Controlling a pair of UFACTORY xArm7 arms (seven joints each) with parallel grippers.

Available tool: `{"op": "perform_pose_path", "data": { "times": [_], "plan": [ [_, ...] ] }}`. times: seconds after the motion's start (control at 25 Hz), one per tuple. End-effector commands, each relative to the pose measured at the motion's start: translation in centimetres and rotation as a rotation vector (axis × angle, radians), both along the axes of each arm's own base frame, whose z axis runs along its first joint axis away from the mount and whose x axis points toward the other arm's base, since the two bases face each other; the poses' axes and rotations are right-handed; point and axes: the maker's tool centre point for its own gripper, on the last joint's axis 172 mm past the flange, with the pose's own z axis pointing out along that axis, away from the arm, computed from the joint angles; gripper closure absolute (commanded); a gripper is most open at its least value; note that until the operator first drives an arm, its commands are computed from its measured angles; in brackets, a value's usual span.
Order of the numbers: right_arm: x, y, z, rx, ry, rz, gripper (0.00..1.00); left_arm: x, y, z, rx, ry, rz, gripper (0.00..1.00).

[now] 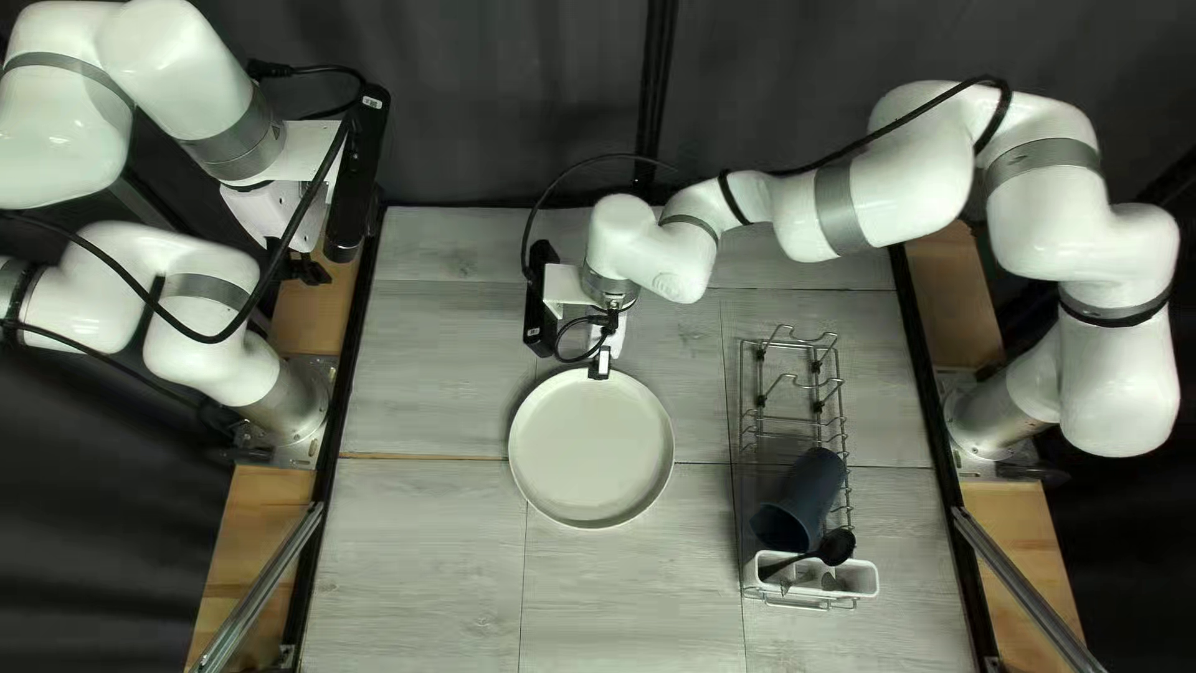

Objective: Pick up and place plate onto table. Place down one fork to the left of the plate. Place spoon and knife to the right of the plate. Place cup above the knife and spoon

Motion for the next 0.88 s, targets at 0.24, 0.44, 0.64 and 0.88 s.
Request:
{"op": "perform_pose_path", "data": {
  "times": [0.24,0.44,0.64,0.88],
  "plan": [
    [-11.0,6.6,8.4,-0.306,0.071,0.047,0.0,0.0,0.0,0.0,0.0,0.0,0.0,0.0],
    [-15.3,10.9,9.2,-0.42,0.158,0.002,0.0,0.0,0.0,0.0,0.0,0.0,0.0,0.0],
    [-17.8,13.6,8.9,-0.546,0.333,-0.116,0.0,0.0,0.0,0.0,0.0,0.0,0.0,0.0],
    [-18.1,14.9,10.1,-0.599,0.423,-0.178,0.0,0.0,0.0,0.0,0.0,0.0,0.0,0.0]
  ]
}}
